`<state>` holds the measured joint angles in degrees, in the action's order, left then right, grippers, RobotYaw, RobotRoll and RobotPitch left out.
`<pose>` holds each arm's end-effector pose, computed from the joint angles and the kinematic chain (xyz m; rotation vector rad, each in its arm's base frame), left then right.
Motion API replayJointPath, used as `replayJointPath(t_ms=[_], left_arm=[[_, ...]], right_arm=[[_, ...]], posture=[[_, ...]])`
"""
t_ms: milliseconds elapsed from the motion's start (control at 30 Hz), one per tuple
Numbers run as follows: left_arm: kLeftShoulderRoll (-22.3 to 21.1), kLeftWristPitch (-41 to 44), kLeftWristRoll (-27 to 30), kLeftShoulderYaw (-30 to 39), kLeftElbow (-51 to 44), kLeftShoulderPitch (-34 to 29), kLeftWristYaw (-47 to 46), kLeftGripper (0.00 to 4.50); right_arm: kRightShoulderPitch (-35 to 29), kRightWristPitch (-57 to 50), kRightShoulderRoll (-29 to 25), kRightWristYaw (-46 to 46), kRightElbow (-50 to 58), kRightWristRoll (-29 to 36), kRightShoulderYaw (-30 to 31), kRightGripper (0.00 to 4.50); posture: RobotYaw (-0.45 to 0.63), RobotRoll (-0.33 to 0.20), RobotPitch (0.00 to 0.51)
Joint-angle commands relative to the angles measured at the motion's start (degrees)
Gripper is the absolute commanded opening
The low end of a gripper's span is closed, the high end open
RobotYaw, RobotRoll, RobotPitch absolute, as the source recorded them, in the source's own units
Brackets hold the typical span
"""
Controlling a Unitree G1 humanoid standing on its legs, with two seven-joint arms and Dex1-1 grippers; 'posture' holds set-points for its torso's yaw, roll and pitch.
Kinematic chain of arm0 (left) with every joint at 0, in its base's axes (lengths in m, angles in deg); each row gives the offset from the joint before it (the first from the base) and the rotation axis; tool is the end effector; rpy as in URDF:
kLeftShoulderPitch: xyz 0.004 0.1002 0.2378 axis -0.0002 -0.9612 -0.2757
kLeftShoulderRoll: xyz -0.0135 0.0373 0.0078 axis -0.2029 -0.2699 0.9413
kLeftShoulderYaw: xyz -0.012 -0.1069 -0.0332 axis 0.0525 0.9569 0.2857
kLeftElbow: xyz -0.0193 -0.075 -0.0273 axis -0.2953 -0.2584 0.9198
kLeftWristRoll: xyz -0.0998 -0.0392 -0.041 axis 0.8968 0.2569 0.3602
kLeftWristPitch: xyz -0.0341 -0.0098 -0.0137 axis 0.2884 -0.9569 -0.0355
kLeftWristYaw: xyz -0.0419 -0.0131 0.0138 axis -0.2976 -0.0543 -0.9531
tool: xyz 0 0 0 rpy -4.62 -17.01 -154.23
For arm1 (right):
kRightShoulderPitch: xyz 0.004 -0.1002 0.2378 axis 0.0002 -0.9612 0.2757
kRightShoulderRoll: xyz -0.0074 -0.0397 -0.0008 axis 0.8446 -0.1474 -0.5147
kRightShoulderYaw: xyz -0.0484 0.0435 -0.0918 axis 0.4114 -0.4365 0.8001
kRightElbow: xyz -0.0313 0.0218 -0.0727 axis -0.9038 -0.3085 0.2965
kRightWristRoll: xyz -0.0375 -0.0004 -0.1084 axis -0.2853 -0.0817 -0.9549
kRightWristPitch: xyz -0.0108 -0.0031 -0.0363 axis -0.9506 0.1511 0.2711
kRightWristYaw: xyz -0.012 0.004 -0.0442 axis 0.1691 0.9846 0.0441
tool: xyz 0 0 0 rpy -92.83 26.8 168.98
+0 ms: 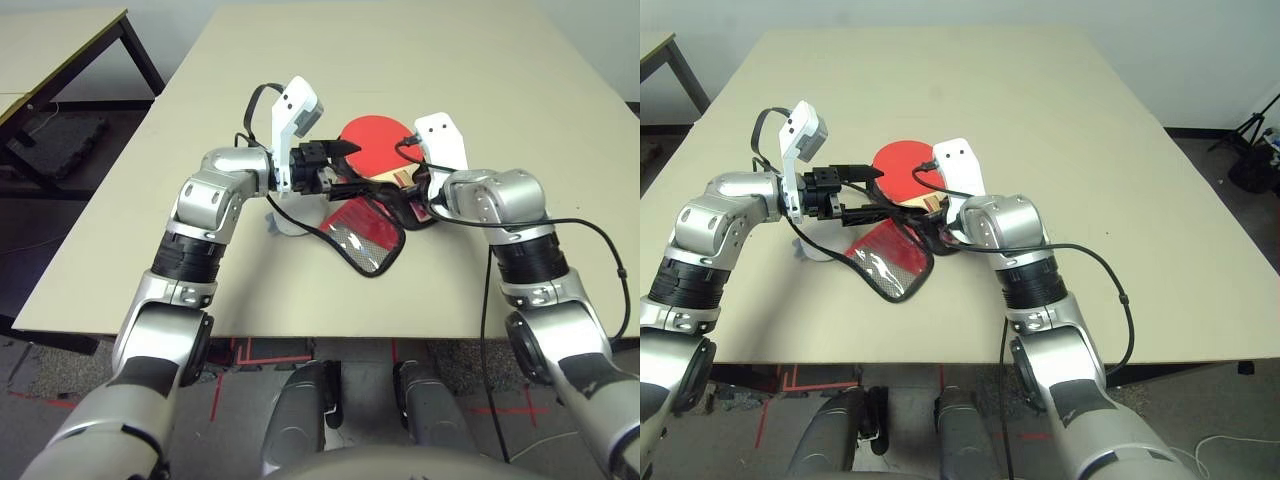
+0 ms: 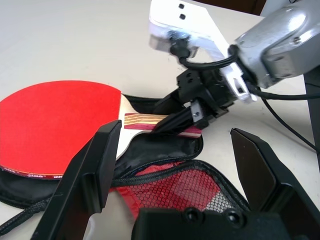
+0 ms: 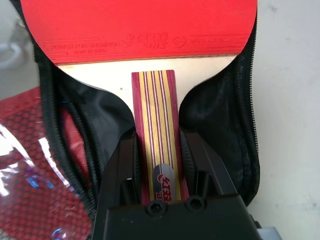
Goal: Store the ping-pong paddle in its case and zip it.
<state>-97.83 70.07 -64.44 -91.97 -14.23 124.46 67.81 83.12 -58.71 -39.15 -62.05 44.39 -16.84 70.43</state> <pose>0.3352 0.1715 0.2121 0.2499 0.0820 -1.1866 0.3377 -0.1229 0.1820 -0.2458 0.6228 0.3874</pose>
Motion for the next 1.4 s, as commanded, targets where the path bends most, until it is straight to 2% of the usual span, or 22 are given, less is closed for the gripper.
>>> replayJointPath(t_ms=[33, 633, 933, 1000, 1233, 1400], left_arm=[[-0.6, 0.7, 0.2, 0.2, -1.1, -0.9, -0.2, 4.5], [-1.5, 1.8, 0.7, 0.4, -2.3, -1.4, -1.0, 4.5], [-2.2, 0.8, 0.3, 1.6, -0.4, 0.8, -1.4, 4.5], [-3.1, 0.0, 0.0, 2.7, 1.3, 2.1, -1.5, 4.5], [-8.5, -4.5, -1.4, 7.2, 12.5, 8.2, -2.0, 4.5], [-14.2, -8.0, -3.0, 8.6, 20.7, 9.0, -0.7, 4.5]], right_arm=[[1.9, 3.8, 0.2, -1.1, -2.7, -1.5, 0.7, 1.15], [1.6, 8.5, 1.0, -3.9, -8.1, -4.9, 1.0, 1.15], [0.6, 7.5, -0.3, -5.9, -4.5, -4.7, 1.1, 4.02], [0.4, 7.1, -1.4, -6.6, -2.6, -4.5, 0.7, 4.45], [-0.2, 5.3, -5.2, -8.2, 3.9, -3.2, -2.1, 4.45], [-1.3, 4.8, -6.9, -8.6, 7.8, -2.5, -3.6, 4.45]], posture=[[-0.04, 0.0, 0.125], [-0.02, 0.0, 0.128], [-0.02, 0.0, 0.118], [-0.02, 0.0, 0.116], [-0.01, 0.0, 0.107], [0.0, 0.0, 0.104]])
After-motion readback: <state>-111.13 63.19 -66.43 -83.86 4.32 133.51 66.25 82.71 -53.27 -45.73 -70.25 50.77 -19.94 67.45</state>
